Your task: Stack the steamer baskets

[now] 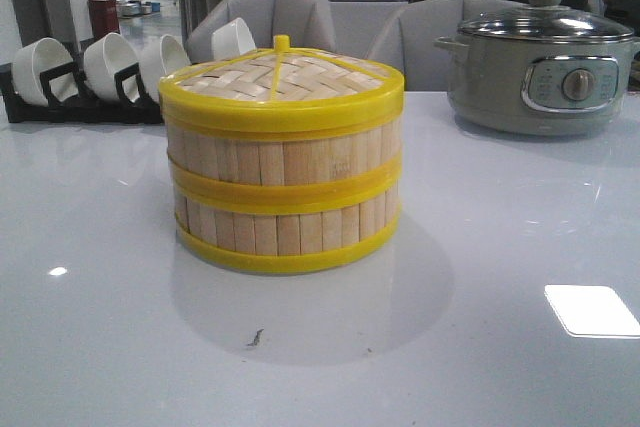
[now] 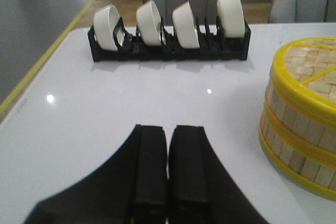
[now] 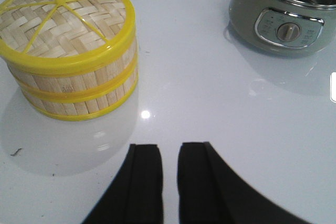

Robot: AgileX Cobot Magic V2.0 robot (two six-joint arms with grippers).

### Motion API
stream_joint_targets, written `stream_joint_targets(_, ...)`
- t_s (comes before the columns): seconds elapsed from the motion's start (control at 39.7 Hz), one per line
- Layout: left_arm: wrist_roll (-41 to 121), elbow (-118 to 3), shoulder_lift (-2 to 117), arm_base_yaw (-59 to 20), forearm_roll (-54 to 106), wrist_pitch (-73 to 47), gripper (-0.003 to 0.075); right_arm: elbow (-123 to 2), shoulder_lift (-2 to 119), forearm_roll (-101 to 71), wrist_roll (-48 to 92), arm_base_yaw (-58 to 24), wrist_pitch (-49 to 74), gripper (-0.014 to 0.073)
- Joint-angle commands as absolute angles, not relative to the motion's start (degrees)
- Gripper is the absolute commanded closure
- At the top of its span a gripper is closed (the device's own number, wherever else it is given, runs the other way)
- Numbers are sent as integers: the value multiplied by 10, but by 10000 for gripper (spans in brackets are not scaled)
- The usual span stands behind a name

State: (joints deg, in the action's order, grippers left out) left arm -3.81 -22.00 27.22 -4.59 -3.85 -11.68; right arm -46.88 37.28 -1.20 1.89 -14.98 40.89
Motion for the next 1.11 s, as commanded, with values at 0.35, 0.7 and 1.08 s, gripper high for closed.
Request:
stream_joint_targets(0.35,-44,-54,63,-44,-21,17,636,-485,370,-8,22,-146,368,369)
stream_joint_targets(0.7,-44,4,-12,-44,-15,25,636,-485,370,-8,22,-146,369,369)
stream_joint_targets(1.08,-44,4,-10,-44,-44,13,636,-485,370,-8,22,-146,368,369)
